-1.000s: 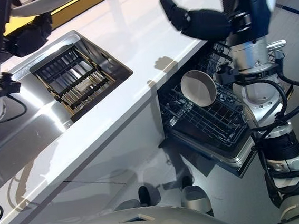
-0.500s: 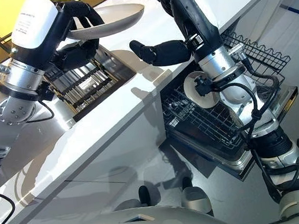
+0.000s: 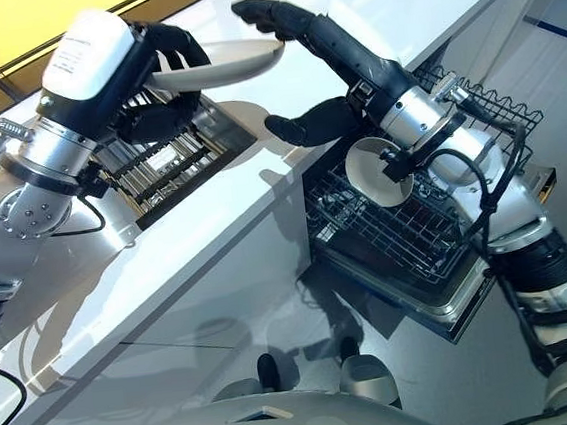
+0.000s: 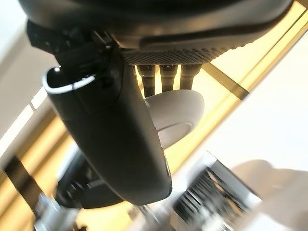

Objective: Pick up plates and place into dishwasher.

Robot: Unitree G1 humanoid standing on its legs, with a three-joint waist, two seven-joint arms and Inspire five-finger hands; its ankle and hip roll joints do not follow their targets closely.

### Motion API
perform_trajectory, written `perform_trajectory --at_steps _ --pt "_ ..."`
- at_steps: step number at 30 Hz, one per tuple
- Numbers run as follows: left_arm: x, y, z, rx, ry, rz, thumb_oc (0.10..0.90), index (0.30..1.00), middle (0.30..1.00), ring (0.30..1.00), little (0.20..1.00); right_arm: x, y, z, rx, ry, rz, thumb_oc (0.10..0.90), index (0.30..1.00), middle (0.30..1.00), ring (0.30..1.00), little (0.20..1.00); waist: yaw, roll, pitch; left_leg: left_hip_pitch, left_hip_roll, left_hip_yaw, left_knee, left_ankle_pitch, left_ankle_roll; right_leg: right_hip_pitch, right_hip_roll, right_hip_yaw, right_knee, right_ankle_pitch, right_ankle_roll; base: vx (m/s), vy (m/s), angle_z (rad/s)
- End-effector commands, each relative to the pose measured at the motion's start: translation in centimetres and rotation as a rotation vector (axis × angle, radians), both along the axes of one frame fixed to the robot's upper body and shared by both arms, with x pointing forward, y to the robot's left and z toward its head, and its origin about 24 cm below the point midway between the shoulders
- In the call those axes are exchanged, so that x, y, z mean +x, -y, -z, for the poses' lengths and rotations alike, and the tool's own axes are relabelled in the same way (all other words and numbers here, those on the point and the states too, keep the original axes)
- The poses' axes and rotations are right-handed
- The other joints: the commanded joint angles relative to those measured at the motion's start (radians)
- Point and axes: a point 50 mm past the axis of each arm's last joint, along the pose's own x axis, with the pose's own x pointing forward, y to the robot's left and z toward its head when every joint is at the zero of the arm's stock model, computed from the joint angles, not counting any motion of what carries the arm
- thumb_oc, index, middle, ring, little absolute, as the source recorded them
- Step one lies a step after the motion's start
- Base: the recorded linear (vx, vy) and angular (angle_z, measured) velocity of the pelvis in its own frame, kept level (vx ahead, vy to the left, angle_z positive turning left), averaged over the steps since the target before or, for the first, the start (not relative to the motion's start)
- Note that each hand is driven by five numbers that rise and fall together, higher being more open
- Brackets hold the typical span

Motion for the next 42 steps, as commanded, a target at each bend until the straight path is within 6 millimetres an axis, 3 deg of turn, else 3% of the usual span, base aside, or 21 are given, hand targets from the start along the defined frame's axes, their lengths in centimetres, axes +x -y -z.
perform_trajectory --at_steps 1,11,18,19,20,21,22,30,37,42 --pt "-0.8 1.4 -5.9 -0.096 0.235 0.114 0.1 0.3 0.3 0.3 0.2 -0.6 -1.7 -3.5 0.01 0.151 -0.124 0.8 0.9 0.9 0.9 0.9 0.002 0.003 -0.11 -0.017 -0.065 -0.034 0.01 -0.064 0.024 -0.048 0.073 -0.029 0.149 -0.104 0.057 0.0 0.0 0.0" --pt "-0.8 2.5 -4.9 -0.115 0.155 0.188 0.1 0.3 0.3 0.3 0.2 -1.0 -2.7 -4.0 -0.004 0.209 -0.177 0.8 0.9 0.9 0.9 0.9 0.003 -0.001 -0.111 -0.02 -0.068 -0.043 0.008 -0.064 0.027 -0.045 0.072 -0.019 0.129 -0.09 0.06 0.0 0.0 0.0" --pt "-0.7 4.3 -3.6 -0.238 -0.067 0.347 0.1 0.3 0.3 0.3 0.2 -0.9 -3.5 -3.7 -0.005 0.203 -0.191 0.8 0.9 0.9 0.9 0.9 0.003 -0.002 -0.11 -0.024 -0.067 -0.043 0.007 -0.062 0.03 -0.043 0.072 -0.012 0.121 -0.086 0.061 0.0 0.0 0.0" --pt "-0.7 4.4 -3.5 -0.245 -0.083 0.358 0.1 0.3 0.3 0.3 0.2 -0.8 -3.6 -3.7 -0.005 0.201 -0.192 0.753 0.86 0.86 0.86 0.853 0.003 -0.003 -0.109 -0.024 -0.067 -0.044 0.008 -0.062 0.031 -0.043 0.072 -0.013 0.121 -0.086 0.061 0.0 0.0 0.0" --pt "-0.7 4.6 -3.4 -0.262 -0.114 0.384 0.1 0.3 0.3 0.3 0.2 -0.8 -3.6 -3.6 -0.002 0.194 -0.196 0.534 0.672 0.672 0.672 0.634 0.002 -0.003 -0.109 -0.024 -0.067 -0.044 0.007 -0.062 0.032 -0.043 0.072 -0.013 0.121 -0.086 0.062 0.0 0.0 0.0" --pt "-0.7 4.8 -3.4 -0.276 -0.124 0.396 0.1 0.3 0.3 0.3 0.2 -0.8 -3.7 -3.6 0.002 0.192 -0.197 0.245 0.425 0.425 0.425 0.345 0.002 -0.003 -0.108 -0.024 -0.067 -0.044 0.007 -0.062 0.032 -0.042 0.072 -0.013 0.121 -0.086 0.061 0.0 0.0 0.0" --pt "-0.7 5.0 -3.3 -0.292 -0.139 0.419 0.1 0.3 0.3 0.3 0.2 -0.7 -3.8 -3.5 0.009 0.186 -0.198 0.1 0.3 0.3 0.3 0.2 0.002 -0.004 -0.108 -0.023 -0.067 -0.043 0.008 -0.063 0.032 -0.042 0.072 -0.013 0.121 -0.087 0.061 0.0 0.0 0.0" --pt "-2.0 6.4 -3.7 -0.385 -0.23 0.685 0.1 0.3 0.3 0.3 0.2 -0.3 -4.0 -3.2 0.038 0.156 -0.195 0.1 0.3 0.3 0.3 0.2 0.001 -0.003 -0.108 -0.022 -0.065 -0.039 0.008 -0.064 0.033 -0.037 0.073 -0.016 0.121 -0.091 0.057 0.0 0.0 0.0" --pt "-2.6 6.3 -4.5 -0.395 -0.126 0.7 0.1 0.3 0.3 0.3 0.2 -0.2 -3.7 -2.8 0.043 0.139 -0.185 0.1 0.3 0.3 0.3 0.2 -0.003 -0.005 -0.111 -0.021 -0.062 -0.037 0.004 -0.062 0.032 -0.031 0.074 -0.022 0.113 -0.092 0.053 0.0 0.0 0.0" --pt "-2.2 5.4 -4.7 -0.415 -0.078 0.616 0.1 0.3 0.3 0.3 0.2 -0.1 -3.2 -2.6 0.048 0.136 -0.163 0.1 0.3 0.3 0.3 0.2 0.001 -0.006 -0.112 -0.025 -0.06 -0.042 0.002 -0.056 0.03 -0.029 0.073 -0.027 0.108 -0.09 0.051 0.0 0.0 0.0"
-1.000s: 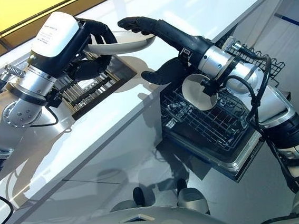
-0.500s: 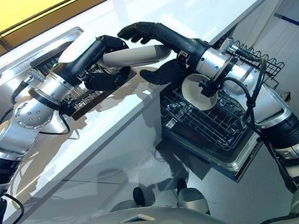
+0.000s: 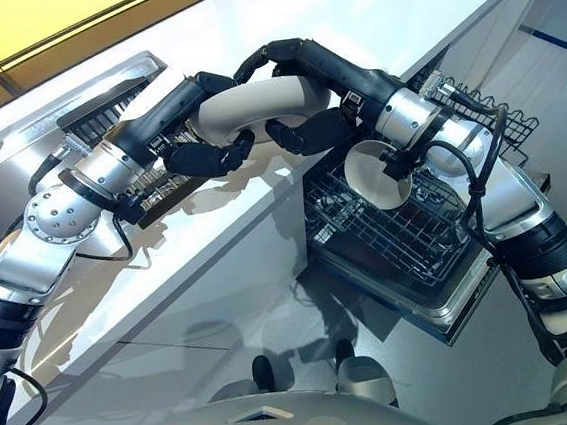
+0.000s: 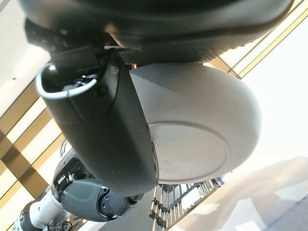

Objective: Pick up plates and place into dishwasher.

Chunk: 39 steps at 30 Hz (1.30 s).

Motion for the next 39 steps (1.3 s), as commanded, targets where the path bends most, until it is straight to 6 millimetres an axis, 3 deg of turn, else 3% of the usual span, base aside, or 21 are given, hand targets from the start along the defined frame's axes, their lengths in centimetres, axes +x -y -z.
perform_trajectory --at_steps 1,3,4,6,7,14,17,30,36,39 --pt "-2.5 2.7 -7.9 -0.27 0.414 0.218 0.1 0.3 0.3 0.3 0.2 -1.0 -2.6 -3.6 0.089 0.172 -0.142 0.1 0.3 0.3 0.3 0.2 0.001 0.009 -0.107 -0.026 -0.058 -0.042 0.002 -0.056 0.029 -0.03 0.075 -0.028 0.107 -0.09 0.05 0.0 0.0 0.0" --pt "-2.1 2.1 -7.8 -0.28 0.408 0.16 0.1 0.3 0.3 0.3 0.2 -0.9 -2.4 -3.6 0.101 0.175 -0.131 0.1 0.3 0.3 0.3 0.2 0.004 0.009 -0.107 -0.027 -0.058 -0.043 0.002 -0.055 0.029 -0.03 0.075 -0.029 0.106 -0.089 0.049 -0.01 -0.008 0.05" --pt "-1.9 1.8 -7.7 -0.289 0.411 0.122 0.155 0.347 0.347 0.347 0.255 -0.9 -2.3 -3.6 0.108 0.178 -0.124 0.1 0.3 0.3 0.3 0.2 0.005 0.008 -0.106 -0.028 -0.058 -0.044 0.002 -0.055 0.029 -0.029 0.075 -0.029 0.105 -0.089 0.049 -0.01 -0.008 0.05" --pt "-1.1 0.3 -7.0 -0.308 0.379 0.006 0.377 0.538 0.538 0.538 0.477 -0.7 -1.9 -3.6 0.139 0.184 -0.1 0.1 0.3 0.3 0.3 0.2 0.013 0.007 -0.104 -0.03 -0.058 -0.049 0.004 -0.054 0.028 -0.029 0.075 -0.03 0.106 -0.091 0.048 -0.01 -0.01 0.03" --pt "-0.7 -0.6 -6.6 -0.334 0.346 -0.052 0.8 0.9 0.9 0.9 0.9 -0.7 -1.6 -3.6 0.157 0.193 -0.084 0.1 0.3 0.3 0.3 0.2 0.016 0.007 -0.103 -0.03 -0.057 -0.051 0.004 -0.054 0.027 -0.028 0.075 -0.03 0.106 -0.09 0.047 -0.01 -0.011 0.04" --pt "1.0 -3.5 -4.5 -0.418 0.187 -0.221 0.8 0.9 0.9 0.9 0.9 -0.1 -0.2 -4.2 0.306 0.239 0.004 0.1 0.3 0.3 0.3 0.2 0.028 0.012 -0.097 -0.032 -0.055 -0.058 0.005 -0.052 0.025 -0.026 0.074 -0.038 0.104 -0.091 0.045 -0.02 -0.011 0.05" --pt "1.7 -5.7 -3.9 -0.365 0.194 -0.357 0.8 0.9 0.9 0.9 0.9 0.1 1.4 -4.5 0.419 0.268 0.09 0.1 0.3 0.3 0.3 0.2 0.026 0.019 -0.1 -0.034 -0.054 -0.059 0.005 -0.054 0.024 -0.027 0.073 -0.041 0.103 -0.094 0.044 0.0 -0.008 0.03" --pt "2.5 -11.9 -2.8 -0.321 0.165 -0.641 0.8 0.9 0.9 0.9 0.9 -0.2 5.5 -3.4 0.469 0.312 0.278 0.1 0.3 0.3 0.3 0.2 0.005 0.037 -0.111 -0.033 -0.053 -0.051 0.003 -0.055 0.022 -0.03 0.072 -0.04 0.109 -0.106 0.039 0.0 -0.004 0.04" --pt "2.5 -13.6 -2.1 -0.301 0.189 -0.745 0.8 0.9 0.9 0.9 0.9 -0.1 8.0 -3.2 0.601 0.39 0.458 0.1 0.3 0.3 0.3 0.2 -0.006 0.042 -0.11 -0.03 -0.053 -0.043 0.003 -0.059 0.022 -0.03 0.073 -0.038 0.112 -0.11 0.038 0.0 0.0 0.0" --pt "2.1 -14.9 -1.4 -0.336 0.189 -0.819 0.8 0.9 0.9 0.9 0.9 -0.7 10.8 -1.9 0.732 0.418 0.622 0.1 0.3 0.3 0.3 0.2 -0.017 0.048 -0.107 -0.028 -0.054 -0.037 0.004 -0.061 0.022 -0.034 0.072 -0.039 0.12 -0.113 0.039 0.0 0.0 0.0"
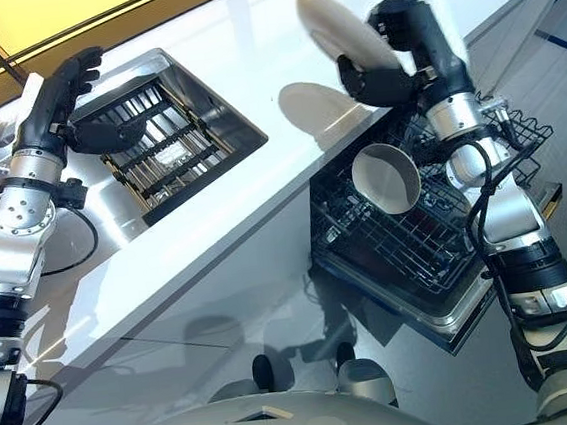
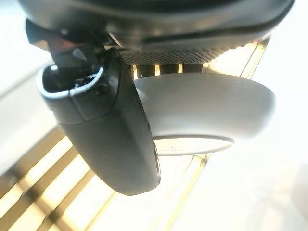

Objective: Pick up plates and place into dishwasher.

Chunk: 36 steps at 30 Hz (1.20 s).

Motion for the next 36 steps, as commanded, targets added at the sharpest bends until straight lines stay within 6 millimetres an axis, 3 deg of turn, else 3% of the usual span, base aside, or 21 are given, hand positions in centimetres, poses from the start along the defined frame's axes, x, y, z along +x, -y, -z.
perform_trajectory --at_steps 1,5,9,13,18,20,27,36 --pt "-1.1 -3.0 -4.1 0.022 0.219 -0.139 0.8 0.9 0.9 0.9 0.9 -2.1 3.9 -4.0 0.194 0.316 0.213 0.1 0.3 0.3 0.3 0.2 -0.019 0.051 -0.106 -0.025 -0.051 0.002 0.003 -0.062 0.023 -0.066 0.073 -0.018 0.154 -0.115 0.04 0.0 0.0 0.0" --pt "-1.4 -3.5 -3.2 -0.012 0.215 -0.173 0.8 0.9 0.9 0.9 0.9 -2.9 6.2 -2.3 0.255 0.312 0.371 0.1 0.3 0.3 0.3 0.2 -0.028 0.055 -0.104 -0.024 -0.052 0.008 0.003 -0.062 0.024 -0.07 0.072 -0.019 0.16 -0.117 0.04 0.01 0.016 -0.04" --pt "-1.9 -3.8 -2.0 -0.049 0.209 -0.217 0.8 0.9 0.9 0.9 0.9 -4.3 8.4 0.7 0.3 0.273 0.523 0.1 0.3 0.3 0.3 0.2 -0.043 0.064 -0.096 -0.02 -0.055 0.016 0.004 -0.065 0.027 -0.077 0.069 -0.021 0.173 -0.122 0.042 0.01 0.021 -0.05" --pt "-2.3 -4.0 -1.4 -0.071 0.215 -0.238 0.8 0.9 0.9 0.9 0.9 -4.8 8.4 3.7 0.281 0.143 0.492 0.1 0.3 0.3 0.3 0.2 -0.052 0.068 -0.087 -0.017 -0.056 0.019 0.004 -0.066 0.031 -0.082 0.068 -0.021 0.183 -0.125 0.043 0.01 0.012 -0.14" --pt "-2.8 -4.7 -1.4 -0.093 0.228 -0.254 0.8 0.9 0.9 0.9 0.9 -4.8 7.7 8.6 0.243 -0.142 0.343 0.1 0.3 0.3 0.3 0.2 -0.058 0.067 -0.077 -0.019 -0.056 0.022 0.007 -0.065 0.034 -0.089 0.065 -0.026 0.194 -0.131 0.041 0.0 0.0 -0.1" --pt "-2.9 -5.0 -1.5 -0.098 0.234 -0.252 0.8 0.9 0.9 0.9 0.9 -4.7 7.3 9.5 0.219 -0.196 0.299 0.1 0.3 0.3 0.3 0.2 -0.058 0.066 -0.074 -0.021 -0.056 0.021 0.008 -0.064 0.034 -0.091 0.065 -0.028 0.196 -0.131 0.04 0.0 0.0 0.0" --pt "-2.8 -4.6 -0.9 -0.093 0.217 -0.237 0.8 0.9 0.9 0.9 0.9 -4.0 5.5 8.4 0.112 -0.174 0.171 0.1 0.3 0.3 0.3 0.2 -0.048 0.061 -0.053 -0.021 -0.057 0.011 0.016 -0.063 0.032 -0.091 0.071 -0.03 0.208 -0.137 0.034 0.0 0.0 0.0" --pt "-3.4 -5.4 -0.8 -0.089 0.2 -0.241 0.8 0.9 0.9 0.9 0.9 -3.9 5.1 8.0 0.063 -0.283 0.012 0.1 0.3 0.3 0.3 0.2 -0.043 0.053 -0.044 -0.026 -0.057 0.003 0.019 -0.065 0.031 -0.092 0.074 -0.034 0.218 -0.149 0.029 0.0 -0.01 0.02"
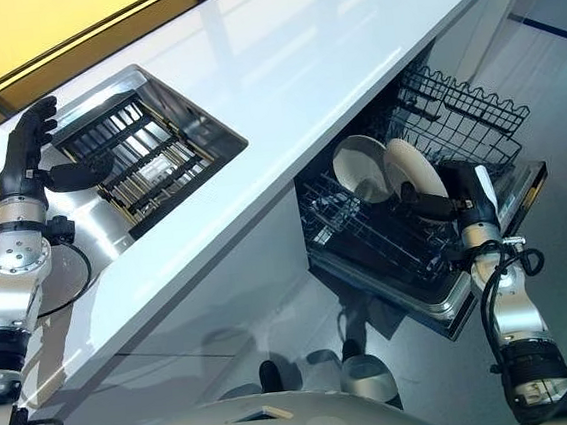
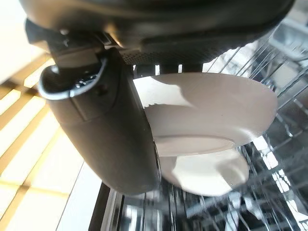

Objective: Pick up plates and place into dishwasher.

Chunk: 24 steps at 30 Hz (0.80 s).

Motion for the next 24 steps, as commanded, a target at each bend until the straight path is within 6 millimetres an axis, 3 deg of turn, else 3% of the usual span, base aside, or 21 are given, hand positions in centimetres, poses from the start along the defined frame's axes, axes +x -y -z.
perform_trajectory --at_steps 1,10,24 --pt "0.0 -1.5 -5.1 0.039 0.244 -0.022 0.8 0.9 0.9 0.9 0.9 2.5 -0.5 -7.5 -0.035 0.298 -0.128 0.1 0.3 0.3 0.3 0.2 -0.002 0.017 -0.039 -0.034 -0.062 -0.035 0.02 -0.058 0.031 -0.075 0.072 -0.053 0.203 -0.151 0.03 0.0 -0.017 0.06" --pt "-0.3 -1.8 -4.4 0.033 0.225 -0.027 0.8 0.9 0.9 0.9 0.9 2.5 -1.6 -5.4 0.053 0.167 -0.156 0.1 0.3 0.3 0.3 0.2 0.004 0.015 -0.033 -0.039 -0.061 -0.037 0.023 -0.055 0.03 -0.075 0.072 -0.062 0.203 -0.153 0.027 0.0 -0.01 0.04" --pt "-0.2 -1.0 -3.8 0.029 0.209 -0.009 0.8 0.9 0.9 0.9 0.9 2.6 -3.5 -3.4 0.311 0.164 -0.113 0.1 0.3 0.3 0.3 0.2 0.018 0.02 -0.021 -0.039 -0.062 -0.045 0.023 -0.056 0.031 -0.072 0.071 -0.07 0.201 -0.153 0.026 0.0 0.0 0.0"
